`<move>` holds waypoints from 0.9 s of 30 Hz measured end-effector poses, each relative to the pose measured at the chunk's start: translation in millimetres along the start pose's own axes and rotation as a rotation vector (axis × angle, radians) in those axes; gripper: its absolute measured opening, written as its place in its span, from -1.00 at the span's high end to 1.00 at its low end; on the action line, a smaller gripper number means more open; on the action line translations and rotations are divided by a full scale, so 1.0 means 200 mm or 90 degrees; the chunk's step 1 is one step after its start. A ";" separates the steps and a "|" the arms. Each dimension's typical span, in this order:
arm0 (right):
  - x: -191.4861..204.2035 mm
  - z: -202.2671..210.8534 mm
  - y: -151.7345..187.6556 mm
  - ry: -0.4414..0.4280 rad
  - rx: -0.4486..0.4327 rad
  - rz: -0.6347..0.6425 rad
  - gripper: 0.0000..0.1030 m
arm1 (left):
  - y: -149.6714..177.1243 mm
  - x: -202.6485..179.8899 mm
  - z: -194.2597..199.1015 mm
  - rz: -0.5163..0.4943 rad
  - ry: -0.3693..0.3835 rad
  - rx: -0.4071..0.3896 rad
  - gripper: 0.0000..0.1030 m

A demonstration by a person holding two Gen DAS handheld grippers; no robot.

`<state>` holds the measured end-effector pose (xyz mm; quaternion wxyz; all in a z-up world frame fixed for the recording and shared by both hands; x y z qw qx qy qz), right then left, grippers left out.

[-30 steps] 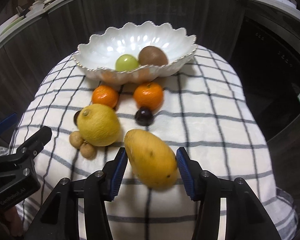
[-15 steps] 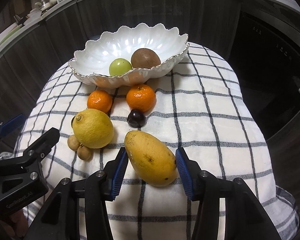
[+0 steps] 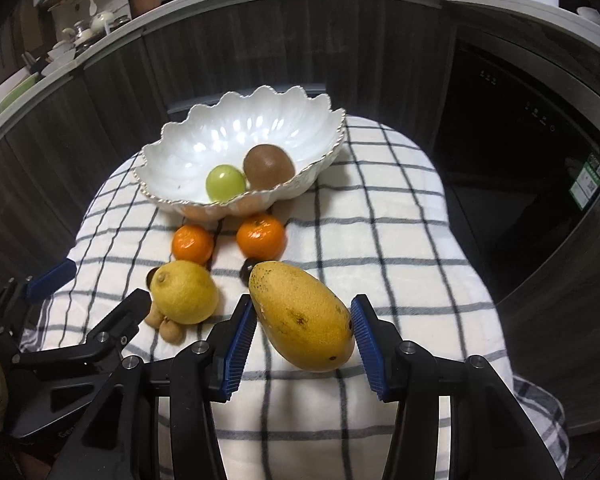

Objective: Organize fruits
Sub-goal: 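Close the right tool on the yellow mango and lift it, then close the left tool on the yellow lemon while the right tool holds the mango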

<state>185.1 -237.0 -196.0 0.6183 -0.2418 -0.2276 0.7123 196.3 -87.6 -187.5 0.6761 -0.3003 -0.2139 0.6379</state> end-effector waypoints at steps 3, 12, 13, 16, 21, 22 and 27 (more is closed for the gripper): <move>-0.05 -0.01 -0.01 0.009 0.000 -0.004 0.04 | -0.02 -0.03 -0.02 0.002 0.005 -0.001 -0.80; -0.13 -0.04 -0.03 0.018 -0.004 -0.021 0.04 | 0.02 -0.12 -0.15 -0.005 0.010 0.026 -0.77; -0.13 -0.05 -0.03 0.017 -0.004 -0.021 0.04 | 0.03 -0.13 -0.16 -0.007 0.010 0.030 -0.74; -0.13 -0.08 -0.02 0.015 0.000 -0.021 0.04 | 0.05 -0.14 -0.20 -0.009 0.006 0.041 -0.57; -0.13 -0.10 -0.02 0.012 0.004 -0.022 0.04 | 0.06 -0.15 -0.25 -0.012 0.003 0.054 -0.31; -0.13 -0.11 -0.02 0.011 0.005 -0.023 0.04 | 0.07 -0.15 -0.26 -0.015 0.002 0.056 -0.26; -0.13 -0.12 -0.01 0.012 0.009 -0.023 0.04 | 0.09 -0.17 -0.30 -0.020 0.003 0.070 -0.12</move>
Point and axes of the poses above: each gripper's, at about its wrist camera, not at the fingertips, and z roughly against the way its jaws point, x to its left, y to its underside, the point moved 10 cm from there along -z, roughly the way its jaws point, and after that the axes turned 11 degrees about z, right-handed, at the moved point
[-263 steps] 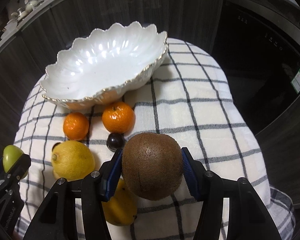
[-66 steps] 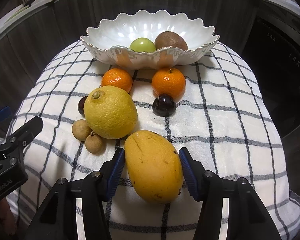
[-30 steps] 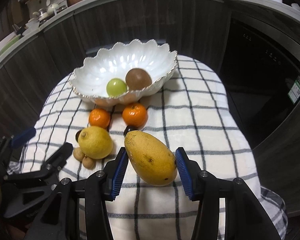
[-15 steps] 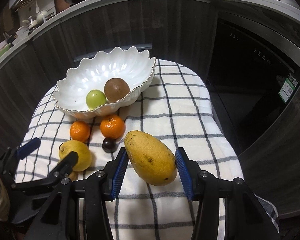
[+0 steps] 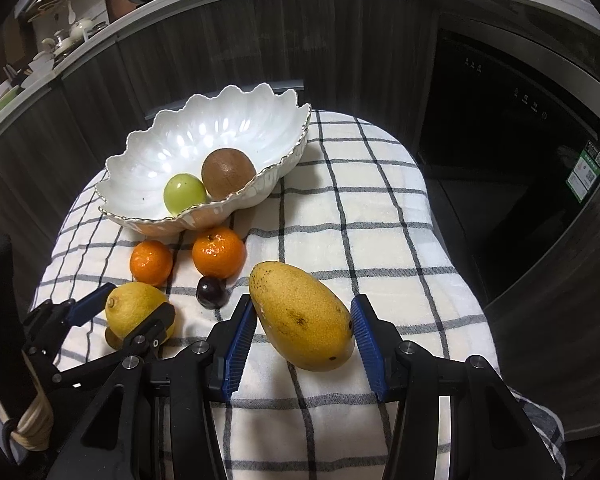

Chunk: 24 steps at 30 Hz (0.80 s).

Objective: Organize fruits
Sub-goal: 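Close the left tool on the yellow lemon while the right tool holds the mango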

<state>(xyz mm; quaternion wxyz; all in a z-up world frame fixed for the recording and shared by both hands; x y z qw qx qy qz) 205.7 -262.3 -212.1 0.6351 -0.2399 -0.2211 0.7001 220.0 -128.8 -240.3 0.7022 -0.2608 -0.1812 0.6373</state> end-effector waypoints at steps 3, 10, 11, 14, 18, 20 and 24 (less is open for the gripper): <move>0.00 -0.01 0.01 0.001 0.003 -0.001 0.04 | 0.00 0.00 -0.01 -0.003 -0.005 -0.001 -0.08; 0.00 -0.01 0.01 0.000 0.005 -0.001 0.04 | 0.01 0.00 -0.01 -0.008 -0.005 -0.003 -0.05; 0.00 -0.01 0.01 0.000 0.004 0.000 0.04 | 0.01 0.00 -0.01 -0.008 -0.004 -0.002 -0.05; 0.01 -0.01 0.00 0.000 0.003 0.001 0.04 | 0.00 0.01 0.00 -0.005 -0.005 -0.004 -0.04; 0.01 0.00 -0.01 -0.001 -0.001 -0.001 0.04 | -0.02 0.02 0.04 -0.002 -0.004 -0.015 -0.04; 0.01 0.01 -0.02 -0.002 -0.003 -0.001 0.04 | -0.04 0.03 0.07 0.002 -0.002 -0.022 -0.04; 0.02 0.04 -0.05 -0.003 -0.012 0.000 0.04 | -0.09 0.05 0.13 0.010 0.001 -0.038 -0.04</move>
Point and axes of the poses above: each gripper's, at about its wrist camera, not at the fingertips, and z roughly against the way its jaws point, x to its left, y to its underside, the point moved 10 cm from there along -z, roughly the way its jaws point, and after that the axes turned 11 degrees about z, right-handed, at the moved point
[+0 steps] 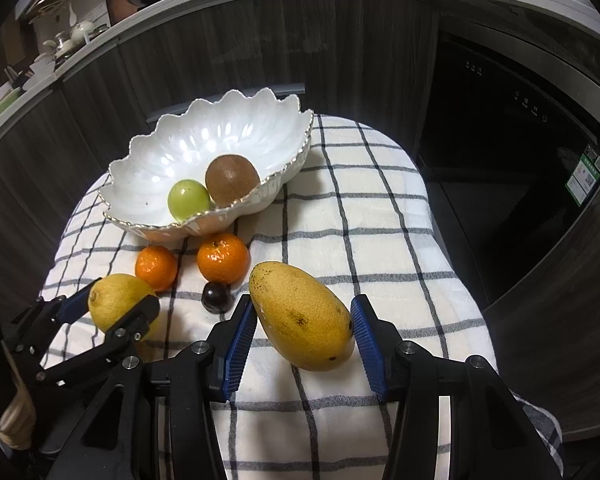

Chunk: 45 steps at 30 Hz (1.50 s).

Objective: Organize fruits
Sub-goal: 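Close the left tool on the yellow lemon while the right tool holds the mango, then carry the lemon with the left tool into the bowl while the right tool drops the mango there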

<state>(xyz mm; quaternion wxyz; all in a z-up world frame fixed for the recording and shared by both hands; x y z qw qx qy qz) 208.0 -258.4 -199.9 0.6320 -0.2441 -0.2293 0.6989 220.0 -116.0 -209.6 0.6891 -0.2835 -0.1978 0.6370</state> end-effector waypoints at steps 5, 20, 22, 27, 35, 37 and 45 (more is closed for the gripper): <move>0.02 0.03 -0.06 -0.003 -0.014 0.006 0.04 | -0.08 0.04 0.06 0.007 0.002 -0.020 -0.04; 0.13 0.09 -0.36 -0.017 -0.074 0.037 0.04 | -0.37 0.16 0.15 0.015 -0.013 -0.076 -0.04; 0.14 0.09 -0.41 -0.018 -0.084 0.040 0.04 | -0.41 0.17 0.16 0.015 -0.015 -0.085 -0.04; 0.15 0.08 -0.55 -0.017 -0.107 0.048 0.04 | -0.55 0.20 0.15 0.011 -0.018 -0.111 -0.04; 0.16 -0.02 -0.75 -0.011 -0.119 0.063 0.04 | -0.74 0.22 0.05 0.005 -0.015 -0.122 -0.04; 0.15 -0.07 -0.79 -0.007 -0.116 0.066 0.04 | -0.78 0.23 0.00 0.010 -0.010 -0.115 -0.04; 0.14 -0.25 -0.90 -0.001 -0.099 0.072 0.04 | -0.88 0.25 -0.17 0.006 -0.010 -0.105 -0.04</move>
Point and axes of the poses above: each gripper's, at about its wrist camera, not at the fingertips, and z roughly against the way its jaws point, x to its left, y to its underside, the point moved 10 cm from there along -z, roughly the way its jaws point, and after that the axes turned 11 degrees about z, right-handed, at the moved point
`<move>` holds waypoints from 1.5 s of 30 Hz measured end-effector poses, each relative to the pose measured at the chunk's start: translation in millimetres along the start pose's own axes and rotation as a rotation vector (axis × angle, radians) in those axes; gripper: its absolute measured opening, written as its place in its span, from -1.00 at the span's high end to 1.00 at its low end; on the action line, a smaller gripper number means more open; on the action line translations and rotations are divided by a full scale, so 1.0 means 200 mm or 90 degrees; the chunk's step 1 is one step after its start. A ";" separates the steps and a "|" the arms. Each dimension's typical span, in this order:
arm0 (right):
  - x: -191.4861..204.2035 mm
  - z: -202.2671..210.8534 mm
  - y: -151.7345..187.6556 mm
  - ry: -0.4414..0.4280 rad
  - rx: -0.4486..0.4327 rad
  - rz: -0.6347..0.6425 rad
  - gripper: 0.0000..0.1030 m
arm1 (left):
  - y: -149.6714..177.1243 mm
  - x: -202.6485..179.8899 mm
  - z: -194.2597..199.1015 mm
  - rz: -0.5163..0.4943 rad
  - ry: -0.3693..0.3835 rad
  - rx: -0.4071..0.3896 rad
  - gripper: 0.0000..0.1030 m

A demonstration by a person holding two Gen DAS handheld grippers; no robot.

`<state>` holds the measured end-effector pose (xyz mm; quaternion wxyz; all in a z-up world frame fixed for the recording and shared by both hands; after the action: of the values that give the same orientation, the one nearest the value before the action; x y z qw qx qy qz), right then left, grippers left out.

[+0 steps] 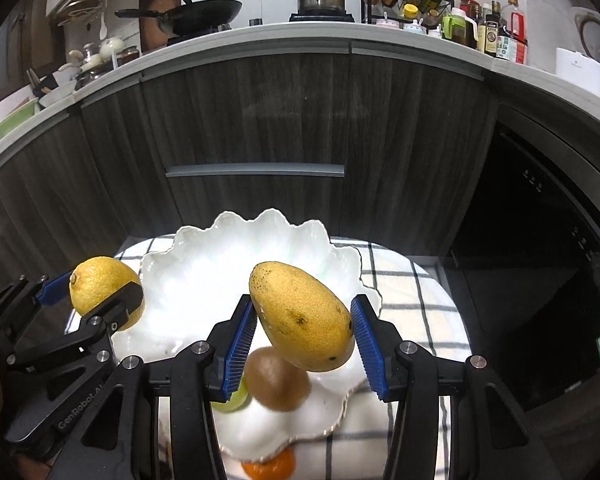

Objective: Organize fruits
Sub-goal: 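Carry the lemon with the left tool into the bowl while the right tool drops the mango there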

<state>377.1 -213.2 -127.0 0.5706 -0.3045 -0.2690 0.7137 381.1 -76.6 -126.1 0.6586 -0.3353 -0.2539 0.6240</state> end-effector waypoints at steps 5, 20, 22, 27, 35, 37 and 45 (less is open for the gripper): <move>-0.02 -0.12 0.00 0.002 0.021 0.003 0.04 | 0.01 0.01 -0.12 0.001 -0.007 0.020 -0.04; -0.03 -0.29 0.06 -0.009 0.062 -0.025 0.04 | 0.05 0.05 -0.25 0.029 -0.023 0.061 -0.05; -0.03 -0.30 0.07 -0.011 0.067 -0.027 0.03 | 0.06 0.05 -0.26 0.034 -0.026 0.069 -0.05; -0.04 -0.29 0.05 0.003 0.061 -0.026 0.00 | 0.03 0.07 -0.22 0.026 -0.043 0.043 -0.21; -0.07 -0.22 0.02 0.035 0.046 -0.029 -0.49 | -0.03 0.12 -0.16 0.038 -0.073 0.018 -0.69; -0.08 -0.20 0.01 0.043 0.041 -0.030 -0.53 | -0.03 0.12 -0.15 0.042 -0.079 0.020 -0.77; -0.09 -0.05 -0.01 0.063 0.013 -0.039 -0.64 | -0.05 0.14 0.00 0.057 -0.079 -0.003 -0.91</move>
<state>387.6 -229.7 -129.9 0.6078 -0.3251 -0.2424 0.6827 390.2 -49.4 -122.1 0.6119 -0.3087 -0.2806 0.6720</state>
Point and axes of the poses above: each gripper's, at about its wrist camera, not at the fingertips, and z roughly against the way its jaws point, x to its left, y to its underside, the point moved 10 cm from there along -z, roughly the way its jaws point, and after that the axes turned 11 degrees about z, right-handed, at the moved point
